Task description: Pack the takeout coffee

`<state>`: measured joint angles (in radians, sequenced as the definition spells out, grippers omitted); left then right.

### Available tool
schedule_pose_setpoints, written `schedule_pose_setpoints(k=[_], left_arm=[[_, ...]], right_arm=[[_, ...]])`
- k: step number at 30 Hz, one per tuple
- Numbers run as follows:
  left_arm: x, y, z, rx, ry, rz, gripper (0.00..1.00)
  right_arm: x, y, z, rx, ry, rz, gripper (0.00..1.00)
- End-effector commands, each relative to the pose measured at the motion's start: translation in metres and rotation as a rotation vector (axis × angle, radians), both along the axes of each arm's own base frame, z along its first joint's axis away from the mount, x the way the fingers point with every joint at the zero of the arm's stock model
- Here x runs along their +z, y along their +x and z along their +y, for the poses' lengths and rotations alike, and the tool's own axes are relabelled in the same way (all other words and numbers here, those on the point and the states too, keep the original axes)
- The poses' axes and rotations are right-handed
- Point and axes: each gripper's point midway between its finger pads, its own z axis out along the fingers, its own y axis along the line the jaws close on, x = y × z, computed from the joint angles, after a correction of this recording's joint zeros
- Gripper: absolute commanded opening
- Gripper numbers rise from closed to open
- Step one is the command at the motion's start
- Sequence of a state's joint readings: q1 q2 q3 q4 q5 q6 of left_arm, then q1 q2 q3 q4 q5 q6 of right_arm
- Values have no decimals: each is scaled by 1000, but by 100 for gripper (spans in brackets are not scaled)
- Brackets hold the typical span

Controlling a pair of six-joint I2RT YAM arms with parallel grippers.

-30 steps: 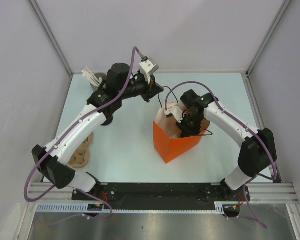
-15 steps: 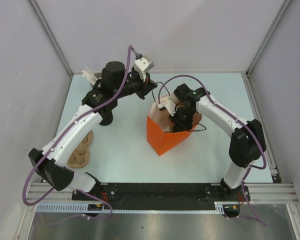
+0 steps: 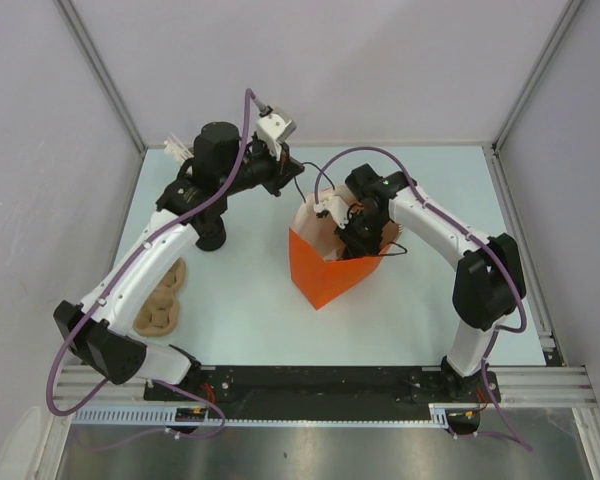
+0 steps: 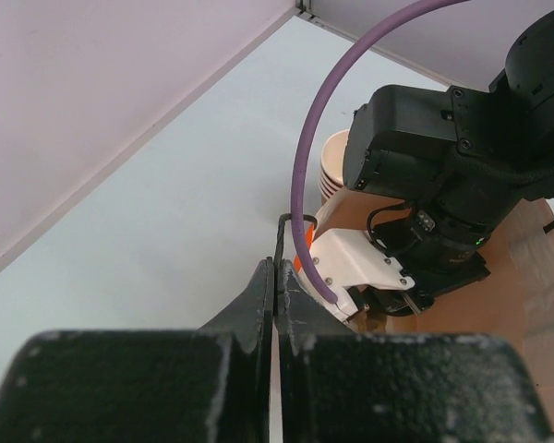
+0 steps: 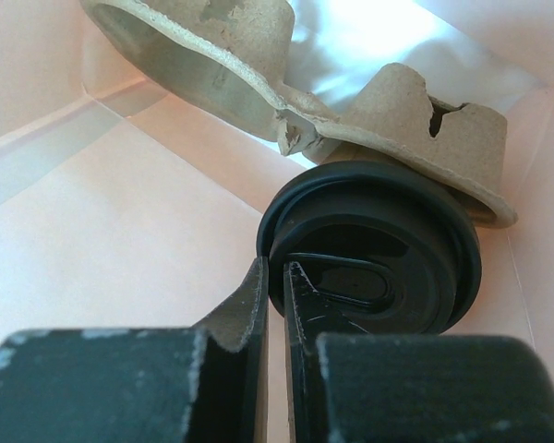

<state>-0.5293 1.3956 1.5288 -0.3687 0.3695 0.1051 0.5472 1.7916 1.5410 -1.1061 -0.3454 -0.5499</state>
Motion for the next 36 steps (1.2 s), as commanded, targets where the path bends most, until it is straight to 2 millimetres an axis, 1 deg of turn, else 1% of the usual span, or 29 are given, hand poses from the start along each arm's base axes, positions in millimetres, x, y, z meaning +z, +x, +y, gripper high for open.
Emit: schedule_pose_setpoints(k=[1,5,7,10,11,13,14,15,16,18,19,22,28,33,36], left_arm=[[60,-8,8,-1,-109,-157,0],[60,-8,8,0,-109,-157,0],[60,-8,9,3,-107,-156,0],[59,-8,9,5,-106,-153,0],[60,-8,10,5,-107,-156,0],[58,-8,9,3,-106,-153,0],[58,-8,9,3,-106,-153,0],[57,-7,9,5,-103,-152,0],[57,-7,9,2,-106,-149,0],[56,-7,8,2,-103,-148,0],[56,-7,8,-1,-103,-148,0],[55,-6,7,-1,-103,-146,0],[51,-5,7,-1,-97,-139,0],[47,-4,9,8,-85,-141,0],[45,-2,10,14,-75,-140,0]], right_arm=[[-29,5,-14,-49,-89,58,0],[-32,5,-15,-48,-100,63,0],[-29,7,-14,-48,-89,55,0],[-16,12,-10,-54,-67,29,1],[-12,13,-9,-56,-61,18,10],[-2,17,-8,-63,-49,0,19],[6,20,-8,-64,-38,-18,26],[10,20,-7,-63,-33,-27,29],[14,22,-7,-65,-29,-36,34],[25,26,-5,-70,-12,-65,39],[29,26,-4,-71,-4,-72,43],[44,30,-1,-72,22,-104,51],[71,30,7,-59,75,-143,58],[86,29,12,-39,109,-169,63],[94,29,15,-36,122,-180,64]])
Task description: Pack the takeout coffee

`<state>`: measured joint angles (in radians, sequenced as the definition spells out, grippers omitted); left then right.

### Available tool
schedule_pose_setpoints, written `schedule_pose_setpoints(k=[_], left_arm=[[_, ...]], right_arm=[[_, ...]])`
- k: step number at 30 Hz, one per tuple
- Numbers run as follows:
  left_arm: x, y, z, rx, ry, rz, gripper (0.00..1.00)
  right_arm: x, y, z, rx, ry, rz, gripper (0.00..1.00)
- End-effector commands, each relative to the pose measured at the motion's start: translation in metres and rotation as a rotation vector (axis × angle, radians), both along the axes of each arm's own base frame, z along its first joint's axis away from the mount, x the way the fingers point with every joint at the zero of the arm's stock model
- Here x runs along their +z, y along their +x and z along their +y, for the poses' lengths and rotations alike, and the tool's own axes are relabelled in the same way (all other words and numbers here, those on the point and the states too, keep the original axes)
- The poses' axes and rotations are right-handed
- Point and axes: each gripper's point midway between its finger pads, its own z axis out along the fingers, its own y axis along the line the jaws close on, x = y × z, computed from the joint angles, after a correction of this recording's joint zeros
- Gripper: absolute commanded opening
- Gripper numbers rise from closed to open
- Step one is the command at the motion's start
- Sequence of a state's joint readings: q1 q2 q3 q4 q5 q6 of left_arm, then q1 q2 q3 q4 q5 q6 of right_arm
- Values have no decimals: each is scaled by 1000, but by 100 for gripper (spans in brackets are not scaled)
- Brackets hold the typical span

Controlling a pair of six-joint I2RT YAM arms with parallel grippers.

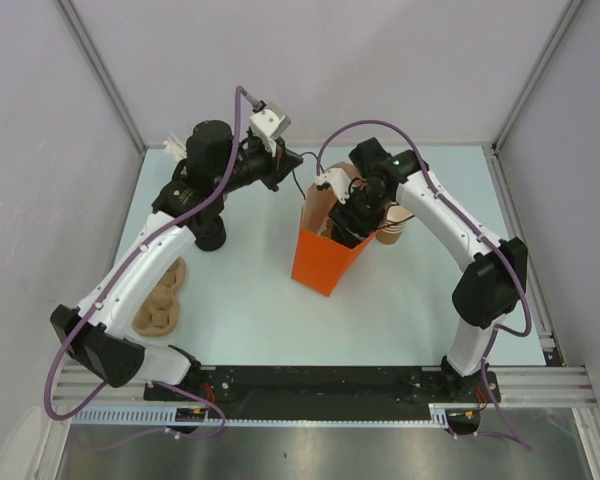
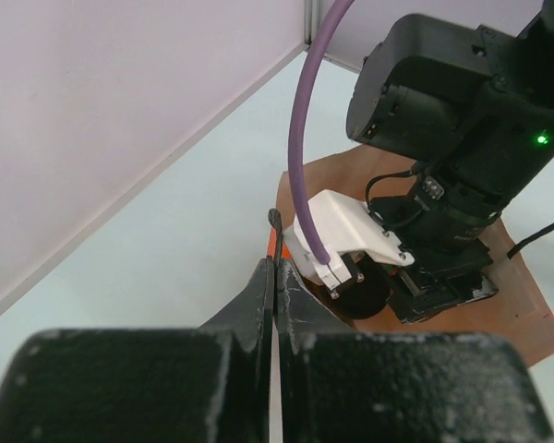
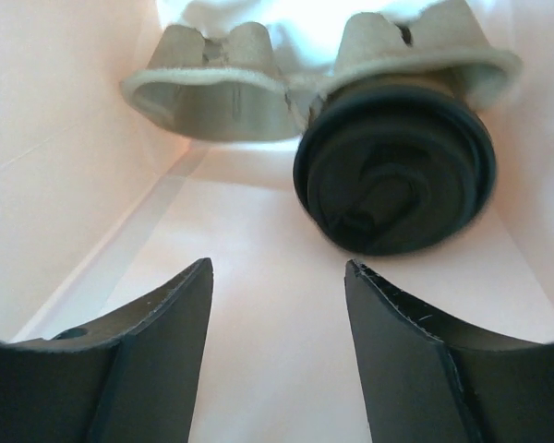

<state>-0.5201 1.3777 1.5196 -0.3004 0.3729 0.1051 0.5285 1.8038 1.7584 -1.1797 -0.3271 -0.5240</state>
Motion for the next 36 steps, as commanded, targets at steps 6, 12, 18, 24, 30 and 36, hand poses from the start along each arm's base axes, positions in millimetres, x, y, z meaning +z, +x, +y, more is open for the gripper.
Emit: schedule_pose_setpoints(k=[6,12,18,24,30,36], left_arm=[[18,-2,16,27,-21,-69,0],[7,2,25,46,-5,-60,1],[4,12,36,81,0,-63,9],[3,16,41,101,9,-66,27],[13,18,49,125,4,-92,54],[41,16,71,165,-21,-139,82]], right_arm=[[76,4,18,31,144,-144,70],[131,13,28,50,242,-265,71],[191,15,32,54,365,-398,71],[229,17,24,22,430,-501,73],[266,2,3,22,499,-603,73],[250,-23,-18,75,486,-696,81]])
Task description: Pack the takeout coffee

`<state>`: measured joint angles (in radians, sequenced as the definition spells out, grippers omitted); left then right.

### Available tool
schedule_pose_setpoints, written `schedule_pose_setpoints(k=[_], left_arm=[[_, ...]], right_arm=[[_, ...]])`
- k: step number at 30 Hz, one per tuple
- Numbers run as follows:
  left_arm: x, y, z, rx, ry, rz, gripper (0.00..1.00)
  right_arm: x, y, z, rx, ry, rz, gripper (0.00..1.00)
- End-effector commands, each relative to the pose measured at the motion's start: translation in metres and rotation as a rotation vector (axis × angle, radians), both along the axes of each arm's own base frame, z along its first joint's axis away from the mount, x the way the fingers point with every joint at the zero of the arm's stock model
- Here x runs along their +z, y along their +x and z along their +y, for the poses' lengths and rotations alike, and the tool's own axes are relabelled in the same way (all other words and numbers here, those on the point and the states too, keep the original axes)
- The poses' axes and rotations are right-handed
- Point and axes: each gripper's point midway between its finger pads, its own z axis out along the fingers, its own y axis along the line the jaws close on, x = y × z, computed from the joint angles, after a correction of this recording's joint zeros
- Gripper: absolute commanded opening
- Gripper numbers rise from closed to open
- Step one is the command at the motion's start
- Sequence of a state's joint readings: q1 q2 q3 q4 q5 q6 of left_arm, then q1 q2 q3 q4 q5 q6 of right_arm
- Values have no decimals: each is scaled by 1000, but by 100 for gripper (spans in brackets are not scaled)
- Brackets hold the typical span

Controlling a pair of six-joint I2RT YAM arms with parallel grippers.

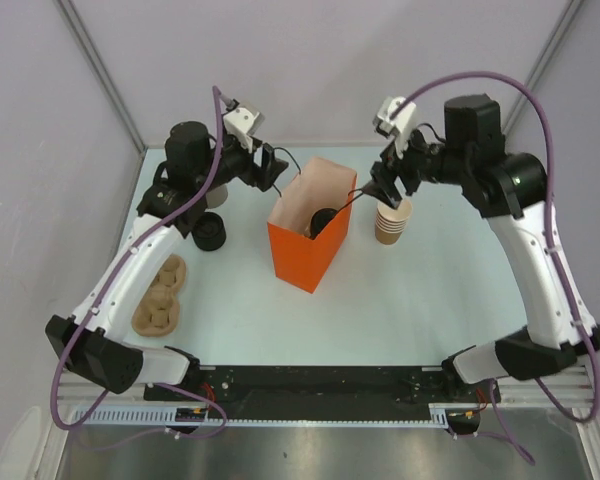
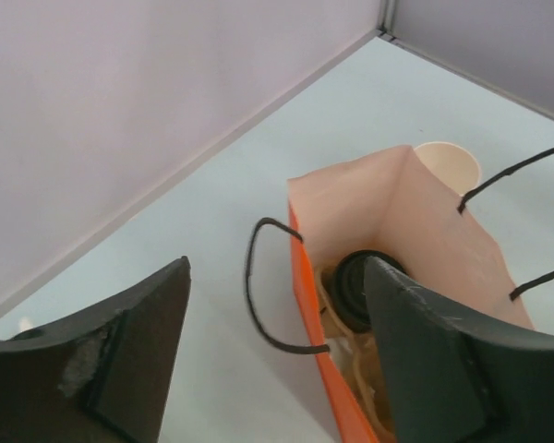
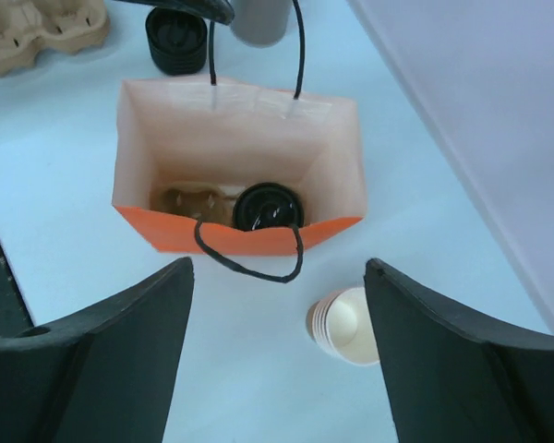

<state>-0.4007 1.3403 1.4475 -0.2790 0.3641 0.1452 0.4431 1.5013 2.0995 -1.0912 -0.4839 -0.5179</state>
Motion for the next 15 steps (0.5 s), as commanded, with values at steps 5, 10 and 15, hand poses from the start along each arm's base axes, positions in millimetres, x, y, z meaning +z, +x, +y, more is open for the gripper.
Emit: schedule_pose_setpoints(k=[5,10,15], left_arm=[[69,-14,44,68,-61,-153,99],[80,-24,69,122,-45,-183,99],[78,-18,111,229,-60,-174,99]], right_arm=[[-18,-27,-19,34,14,-150,86],[-29,-34,-22,38,43,-175,86],[-28,-31,-31,-2,65,-213,86]])
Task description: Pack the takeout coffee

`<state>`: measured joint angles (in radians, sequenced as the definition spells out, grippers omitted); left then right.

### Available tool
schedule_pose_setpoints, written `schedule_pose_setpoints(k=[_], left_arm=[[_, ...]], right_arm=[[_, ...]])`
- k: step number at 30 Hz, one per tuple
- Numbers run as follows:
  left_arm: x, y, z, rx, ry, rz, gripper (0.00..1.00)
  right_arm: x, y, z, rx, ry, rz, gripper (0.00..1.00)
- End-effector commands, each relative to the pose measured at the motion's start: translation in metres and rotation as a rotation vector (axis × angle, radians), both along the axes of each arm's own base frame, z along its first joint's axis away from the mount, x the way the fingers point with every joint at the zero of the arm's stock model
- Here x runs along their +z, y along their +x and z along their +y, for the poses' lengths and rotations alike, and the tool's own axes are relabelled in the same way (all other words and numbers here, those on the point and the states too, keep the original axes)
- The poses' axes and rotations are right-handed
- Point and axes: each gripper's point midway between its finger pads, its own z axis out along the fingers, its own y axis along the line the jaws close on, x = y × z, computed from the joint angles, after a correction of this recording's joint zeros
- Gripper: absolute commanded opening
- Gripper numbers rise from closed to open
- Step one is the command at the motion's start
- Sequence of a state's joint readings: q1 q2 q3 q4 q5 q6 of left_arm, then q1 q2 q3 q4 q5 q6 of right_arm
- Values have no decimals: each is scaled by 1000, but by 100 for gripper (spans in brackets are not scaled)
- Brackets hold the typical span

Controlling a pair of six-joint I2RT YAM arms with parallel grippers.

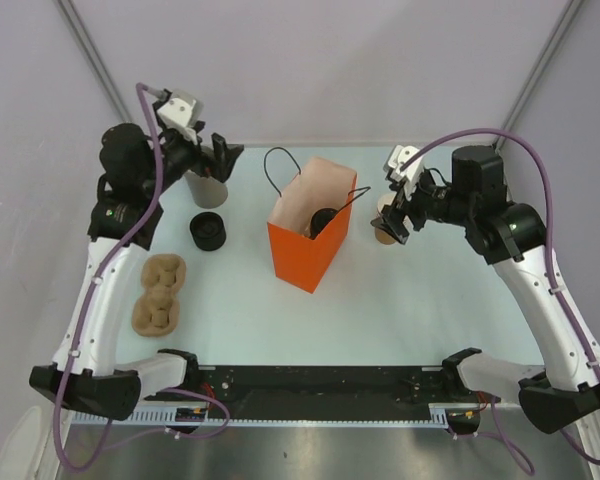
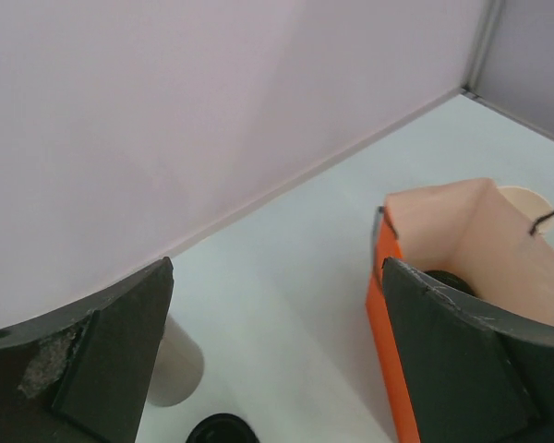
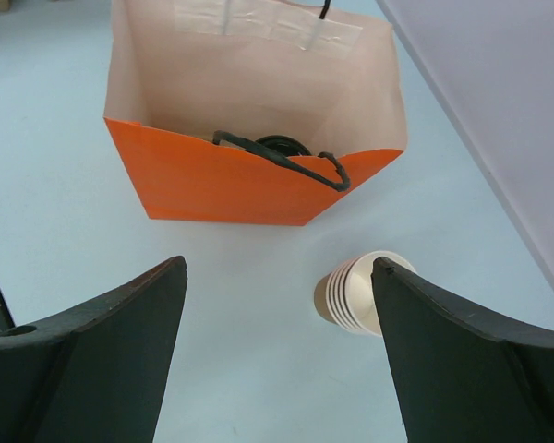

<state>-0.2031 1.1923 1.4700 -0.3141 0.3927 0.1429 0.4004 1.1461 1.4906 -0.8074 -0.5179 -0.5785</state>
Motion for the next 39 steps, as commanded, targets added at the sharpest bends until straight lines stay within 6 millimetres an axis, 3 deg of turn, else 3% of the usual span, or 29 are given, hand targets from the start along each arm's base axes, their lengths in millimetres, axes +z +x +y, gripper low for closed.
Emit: schedule_pose_setpoints(k=[1,7,10,21,29,39], left_arm=[[18,-6,34,73,-28,-39,100],[-4,6,78,164,-62,4,100],[-15,11,86,173,-67,34,100],[-31,17,93,181,-86,64,99],[-40,26,101,224,-67,87,99],[-49,53,122,325,-30,75,100]], right_arm=[[38,2,-7,-22,78,-157,86],[40,15,-25,-116,114,-195,87],[37,24,-34,-174,128,-198,87],[33,55,-77,-431,179,-251,87],[18,71,-98,-563,180,-250,87],[6,74,-99,-561,177,-224,86]])
